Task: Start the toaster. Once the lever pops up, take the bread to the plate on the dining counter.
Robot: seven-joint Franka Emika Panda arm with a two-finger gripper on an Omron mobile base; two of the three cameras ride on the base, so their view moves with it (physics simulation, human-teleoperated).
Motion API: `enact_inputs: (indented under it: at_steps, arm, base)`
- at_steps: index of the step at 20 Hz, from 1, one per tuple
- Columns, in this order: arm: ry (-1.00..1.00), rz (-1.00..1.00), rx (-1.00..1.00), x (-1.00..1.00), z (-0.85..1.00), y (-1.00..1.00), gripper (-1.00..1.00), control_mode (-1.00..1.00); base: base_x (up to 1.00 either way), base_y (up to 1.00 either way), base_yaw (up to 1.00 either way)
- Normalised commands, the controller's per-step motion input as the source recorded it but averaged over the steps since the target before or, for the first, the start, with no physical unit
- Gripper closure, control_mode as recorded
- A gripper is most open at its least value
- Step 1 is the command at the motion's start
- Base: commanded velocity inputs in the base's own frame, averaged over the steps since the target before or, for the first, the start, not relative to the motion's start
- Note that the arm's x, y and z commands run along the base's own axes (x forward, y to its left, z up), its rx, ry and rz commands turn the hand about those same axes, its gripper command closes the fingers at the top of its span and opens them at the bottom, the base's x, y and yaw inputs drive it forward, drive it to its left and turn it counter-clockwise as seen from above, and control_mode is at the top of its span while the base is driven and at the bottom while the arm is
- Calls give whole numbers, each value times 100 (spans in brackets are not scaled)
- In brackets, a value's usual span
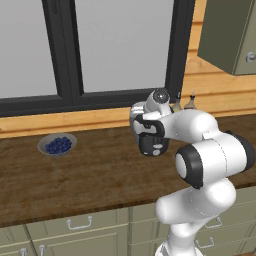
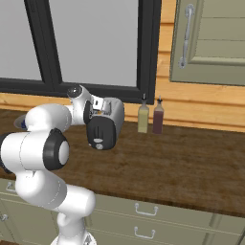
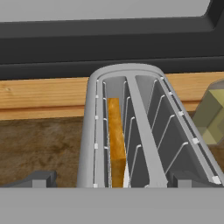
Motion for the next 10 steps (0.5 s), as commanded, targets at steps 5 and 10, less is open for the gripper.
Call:
enact_inputs:
  at_steps: [5,10]
  arm:
    - [0,0,0,0,0,0,-100,-100]
    - [0,0,0,0,0,0,-100,-100]
  base:
    - [0,0,0]
    - [0,0,0]
